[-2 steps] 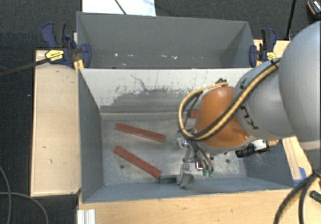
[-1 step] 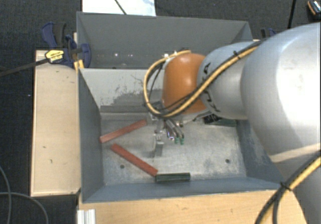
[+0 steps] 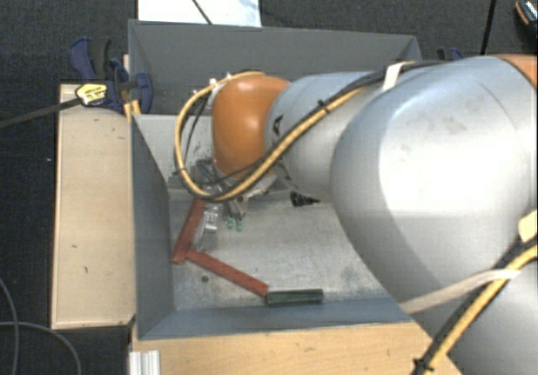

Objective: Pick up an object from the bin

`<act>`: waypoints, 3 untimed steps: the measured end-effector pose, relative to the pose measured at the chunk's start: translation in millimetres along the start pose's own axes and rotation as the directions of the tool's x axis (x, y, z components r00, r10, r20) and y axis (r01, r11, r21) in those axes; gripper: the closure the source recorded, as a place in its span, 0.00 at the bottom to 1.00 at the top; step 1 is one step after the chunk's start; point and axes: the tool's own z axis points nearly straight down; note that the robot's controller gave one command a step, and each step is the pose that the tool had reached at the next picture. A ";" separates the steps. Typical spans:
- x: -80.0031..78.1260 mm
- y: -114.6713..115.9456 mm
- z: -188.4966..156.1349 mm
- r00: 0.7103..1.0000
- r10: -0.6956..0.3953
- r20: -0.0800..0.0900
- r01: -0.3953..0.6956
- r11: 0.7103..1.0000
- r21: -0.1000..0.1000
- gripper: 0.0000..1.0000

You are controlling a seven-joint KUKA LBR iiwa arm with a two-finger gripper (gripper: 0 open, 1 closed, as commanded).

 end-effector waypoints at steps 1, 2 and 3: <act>85.1 -3.7 -84.0 0.999 -0.045 -0.002 0.045 0.999 0.001 0.00; 65.3 -25.8 5.3 0.995 -0.100 -0.011 0.100 0.995 0.009 0.00; 64.2 -23.4 1.1 0.995 -0.102 -0.005 0.103 0.995 0.005 1.00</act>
Offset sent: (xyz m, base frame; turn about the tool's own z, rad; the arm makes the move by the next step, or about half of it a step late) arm -0.0840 0.0084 0.0788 -0.0386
